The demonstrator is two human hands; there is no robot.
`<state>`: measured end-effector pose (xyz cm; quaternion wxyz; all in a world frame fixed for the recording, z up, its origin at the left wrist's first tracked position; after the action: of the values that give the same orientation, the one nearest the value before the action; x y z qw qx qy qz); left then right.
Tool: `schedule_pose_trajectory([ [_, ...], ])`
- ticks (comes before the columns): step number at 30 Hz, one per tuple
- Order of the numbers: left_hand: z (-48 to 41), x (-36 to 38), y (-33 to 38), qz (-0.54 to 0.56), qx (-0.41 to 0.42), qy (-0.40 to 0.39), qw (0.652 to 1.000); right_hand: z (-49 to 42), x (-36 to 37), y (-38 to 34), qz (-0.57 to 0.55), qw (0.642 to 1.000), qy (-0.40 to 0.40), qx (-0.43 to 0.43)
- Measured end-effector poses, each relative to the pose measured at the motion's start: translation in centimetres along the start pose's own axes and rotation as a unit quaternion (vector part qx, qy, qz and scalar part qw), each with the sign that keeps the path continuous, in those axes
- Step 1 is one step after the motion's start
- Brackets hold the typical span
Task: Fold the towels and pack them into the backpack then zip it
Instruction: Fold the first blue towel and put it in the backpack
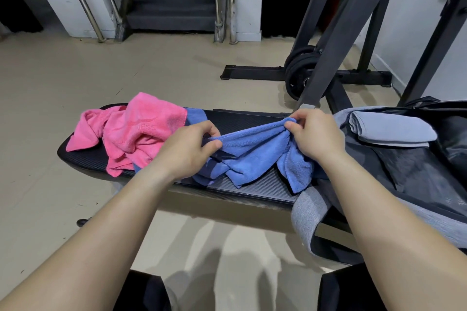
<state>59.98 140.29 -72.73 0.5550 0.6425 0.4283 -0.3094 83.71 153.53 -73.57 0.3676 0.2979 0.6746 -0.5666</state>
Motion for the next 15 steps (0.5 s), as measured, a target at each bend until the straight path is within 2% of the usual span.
schedule_pose_trajectory([
  [2,0.1,-0.4,0.3,0.037,0.0,0.022,0.999,0.1,0.1,-0.3,-0.022,1.0,-0.002,0.005],
  [4,0.1,-1.0,1.1,0.071,0.014,0.062,0.995,0.2,0.3,-1.1,-0.094,0.995,-0.026,-0.012],
  [8,-0.2,-0.2,3.3,0.109,0.032,0.086,0.99,1.9,0.6,-4.2,-0.267,0.95,-0.145,-0.07],
  [11,-0.4,1.0,4.6,0.104,0.017,0.065,0.992,3.2,0.5,-5.7,-0.283,0.931,-0.198,-0.115],
  [15,-0.9,1.7,5.0,0.081,0.011,0.053,0.995,3.9,0.0,-5.6,-0.257,0.938,-0.195,-0.124],
])
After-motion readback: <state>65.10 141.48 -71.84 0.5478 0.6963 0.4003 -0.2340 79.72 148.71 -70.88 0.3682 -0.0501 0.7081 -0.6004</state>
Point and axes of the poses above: each hand's wrist, its own z-axis away from the middle knuckle, its own x-axis out of the palm, y = z × x, the point moved 6 cm from there along -z, towards the middle knuckle, and after that the axes turned 5 degrees about x, right-handed, at the moved point
